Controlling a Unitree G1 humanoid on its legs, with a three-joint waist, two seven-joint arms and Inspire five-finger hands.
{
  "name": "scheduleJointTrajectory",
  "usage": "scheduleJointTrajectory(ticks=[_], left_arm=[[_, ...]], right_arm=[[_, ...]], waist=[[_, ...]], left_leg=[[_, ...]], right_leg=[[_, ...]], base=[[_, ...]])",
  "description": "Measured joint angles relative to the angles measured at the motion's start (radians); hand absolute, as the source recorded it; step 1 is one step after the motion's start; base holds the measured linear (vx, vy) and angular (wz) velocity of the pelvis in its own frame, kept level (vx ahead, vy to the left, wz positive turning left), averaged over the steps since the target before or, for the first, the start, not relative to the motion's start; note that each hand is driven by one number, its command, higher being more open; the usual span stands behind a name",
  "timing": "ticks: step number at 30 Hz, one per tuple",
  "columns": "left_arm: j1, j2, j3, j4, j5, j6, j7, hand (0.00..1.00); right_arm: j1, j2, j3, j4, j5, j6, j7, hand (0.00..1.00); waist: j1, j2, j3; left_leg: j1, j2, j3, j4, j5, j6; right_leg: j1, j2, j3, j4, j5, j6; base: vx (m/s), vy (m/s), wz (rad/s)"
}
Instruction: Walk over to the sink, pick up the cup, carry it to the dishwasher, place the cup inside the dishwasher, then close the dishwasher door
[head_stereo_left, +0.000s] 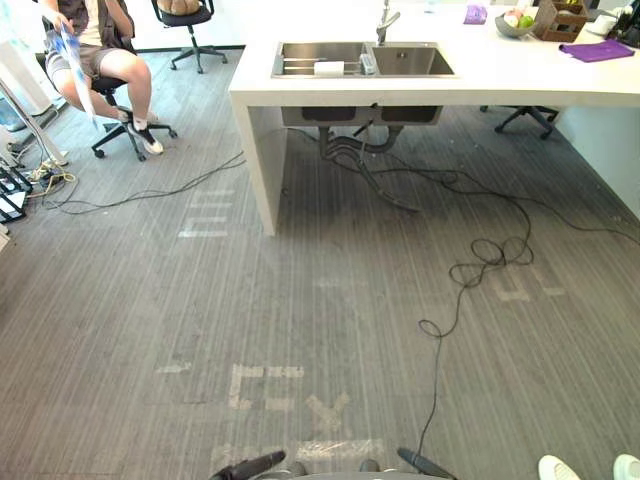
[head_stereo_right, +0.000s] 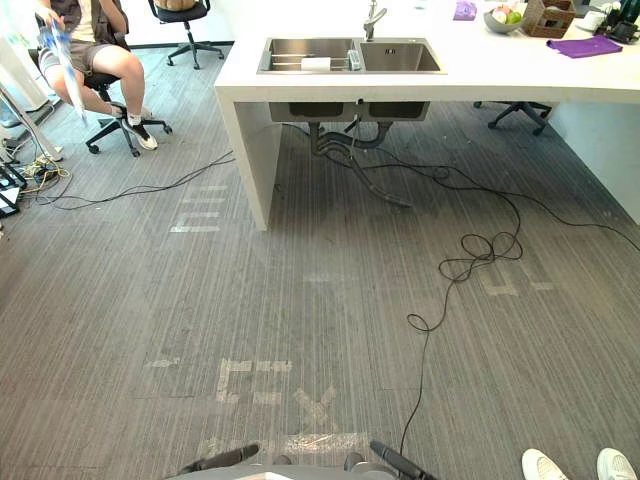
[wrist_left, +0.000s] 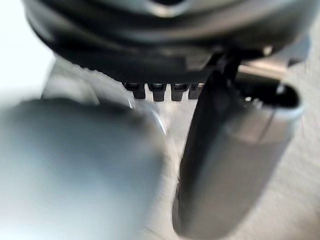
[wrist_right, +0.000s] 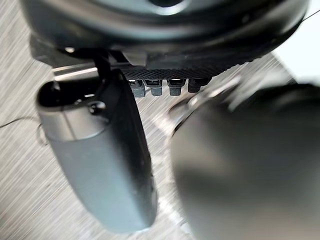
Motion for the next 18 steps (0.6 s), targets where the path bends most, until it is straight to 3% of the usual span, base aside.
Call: scheduleJointTrajectory(ticks=[6, 8, 13, 15, 18], left_arm=[[-0.024, 0.01, -0.015, 0.0, -0.005, 0.04, 0.007, 1.0], [-0.023, 0.017, -0.019, 0.003, -0.083, 0.056, 0.037, 1.0], [-0.016, 0.018, -0.035, 0.009, -0.179, 0.049, 0.091, 1.0], [-0.017, 0.004, -0.034, 0.008, -0.112, 0.019, 0.097, 1.0], [-0.046, -0.032, -0.034, 0.008, 0.136, -0.063, 0.155, 1.0]], right_arm=[[-0.027, 0.019, -0.013, 0.001, -0.013, -0.071, -0.011, 1.0], [-0.026, 0.022, -0.025, 0.001, -0.013, -0.075, -0.01, 1.0], [-0.025, 0.03, -0.031, 0.001, -0.013, -0.081, -0.003, 1.0], [-0.025, 0.031, -0.031, 0.001, -0.013, -0.084, -0.001, 1.0], [-0.024, 0.03, -0.031, 0.001, -0.014, -0.087, 0.012, 1.0]], waist=[[-0.004, 0.002, 0.009], [-0.007, 0.003, 0.012], [-0.012, 0.004, 0.014], [-0.014, 0.004, 0.014], [-0.016, 0.004, 0.013]], left_leg=[[0.017, 0.0, -0.003, -0.019, -0.003, -0.011], [0.035, 0.0, 0.0, -0.019, -0.008, -0.02], [0.057, 0.0, 0.003, -0.019, -0.019, -0.036], [0.061, 0.0, 0.008, -0.019, -0.02, -0.038], [0.066, 0.001, 0.028, -0.018, -0.021, -0.039]], right_leg=[[0.015, -0.002, -0.023, -0.005, -0.017, 0.056], [0.033, -0.003, -0.033, -0.004, -0.023, 0.078], [0.052, -0.006, -0.057, 0.0, -0.026, 0.085], [0.055, -0.006, -0.059, 0.001, -0.026, 0.085], [0.058, -0.006, -0.054, 0.001, -0.026, 0.084]], base=[[0.03, -0.011, 0.05], [0.04, -0.007, -0.02], [0.0, 0.0, 0.0], [0.0, 0.0, 0.0], [-0.02, -0.006, -0.05]])
